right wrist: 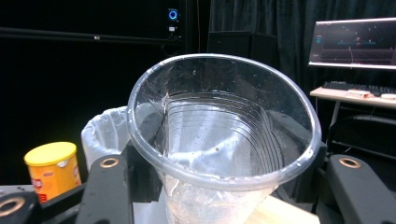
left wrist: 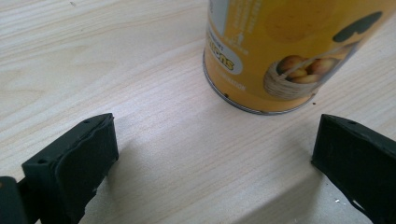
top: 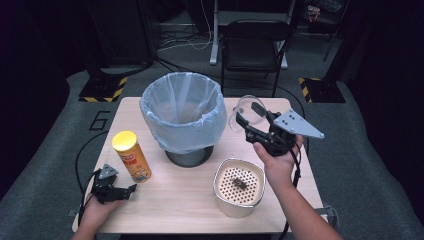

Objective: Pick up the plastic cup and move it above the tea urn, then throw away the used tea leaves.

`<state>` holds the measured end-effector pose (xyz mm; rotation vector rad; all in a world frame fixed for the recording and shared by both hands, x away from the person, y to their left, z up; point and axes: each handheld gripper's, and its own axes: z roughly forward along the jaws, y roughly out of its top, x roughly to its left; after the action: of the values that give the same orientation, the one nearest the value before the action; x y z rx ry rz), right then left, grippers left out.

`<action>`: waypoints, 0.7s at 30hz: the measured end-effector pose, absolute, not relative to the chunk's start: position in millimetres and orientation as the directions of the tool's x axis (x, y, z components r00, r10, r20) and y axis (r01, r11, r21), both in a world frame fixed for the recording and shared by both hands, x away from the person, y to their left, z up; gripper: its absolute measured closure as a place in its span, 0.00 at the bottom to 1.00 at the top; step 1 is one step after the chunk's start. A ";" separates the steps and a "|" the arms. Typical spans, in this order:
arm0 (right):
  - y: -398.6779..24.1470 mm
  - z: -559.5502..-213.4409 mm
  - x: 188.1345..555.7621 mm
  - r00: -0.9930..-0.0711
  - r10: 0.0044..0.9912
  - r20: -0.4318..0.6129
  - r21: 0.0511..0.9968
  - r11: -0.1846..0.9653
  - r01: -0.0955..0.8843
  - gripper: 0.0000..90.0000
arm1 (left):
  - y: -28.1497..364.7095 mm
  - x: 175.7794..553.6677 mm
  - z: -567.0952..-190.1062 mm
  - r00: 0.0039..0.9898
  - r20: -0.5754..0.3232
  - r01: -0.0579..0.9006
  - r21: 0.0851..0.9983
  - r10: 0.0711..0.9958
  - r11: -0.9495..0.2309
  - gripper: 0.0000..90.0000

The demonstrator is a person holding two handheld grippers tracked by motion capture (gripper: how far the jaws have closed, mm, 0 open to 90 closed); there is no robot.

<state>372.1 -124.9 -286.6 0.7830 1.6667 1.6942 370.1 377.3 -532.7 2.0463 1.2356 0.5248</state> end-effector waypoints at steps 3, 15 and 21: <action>-116.0 -276.6 381.6 -0.637 0.769 -0.055 0.998 0.035 -0.044 0.46 | 377.4 369.8 -532.6 0.468 -0.008 0.611 0.725 0.884 -0.317 0.00; -65.5 -241.5 424.4 -0.681 0.723 -0.116 0.992 0.115 -0.047 0.46 | 377.9 369.5 -532.7 0.467 -0.009 0.608 0.729 0.884 -0.314 0.00; -47.1 -243.7 449.1 -0.700 0.708 -0.095 0.992 0.122 -0.011 0.45 | 377.8 369.3 -532.7 0.467 -0.009 0.608 0.729 0.884 -0.314 0.00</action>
<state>449.1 -47.1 -243.7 0.6731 1.8353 1.6314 369.3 377.8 -532.7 2.0410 1.2357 0.5238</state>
